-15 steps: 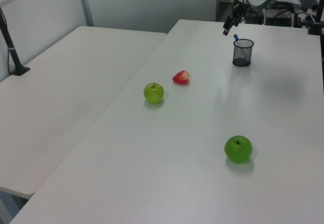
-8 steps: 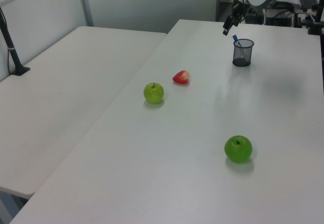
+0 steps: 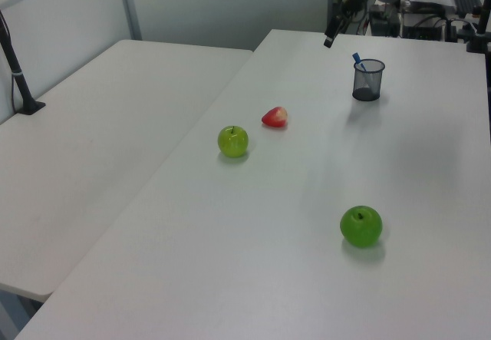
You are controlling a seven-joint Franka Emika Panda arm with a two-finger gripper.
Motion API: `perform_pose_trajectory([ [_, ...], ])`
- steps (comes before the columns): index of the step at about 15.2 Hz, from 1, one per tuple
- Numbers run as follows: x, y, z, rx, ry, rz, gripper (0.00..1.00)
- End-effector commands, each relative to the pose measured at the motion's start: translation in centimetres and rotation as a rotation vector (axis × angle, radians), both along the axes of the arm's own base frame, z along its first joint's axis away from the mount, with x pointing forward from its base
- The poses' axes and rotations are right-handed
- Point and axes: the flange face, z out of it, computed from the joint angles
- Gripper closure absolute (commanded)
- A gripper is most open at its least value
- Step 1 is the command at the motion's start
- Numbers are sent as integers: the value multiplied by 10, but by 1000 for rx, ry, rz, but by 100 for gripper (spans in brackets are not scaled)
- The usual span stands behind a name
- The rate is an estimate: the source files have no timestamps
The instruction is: Place marker
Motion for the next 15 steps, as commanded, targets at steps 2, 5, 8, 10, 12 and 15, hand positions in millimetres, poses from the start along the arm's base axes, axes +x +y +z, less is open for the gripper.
perform_pose_trajectory([
  [2,-38,101,67,7,162,103,0],
  [5,-67,152,87,0,267,173,0],
  [8,-102,184,112,0,355,214,0],
  [10,-116,190,118,3,399,219,0],
  [12,-118,190,118,5,410,218,0],
  [15,-116,191,117,12,403,180,0],
])
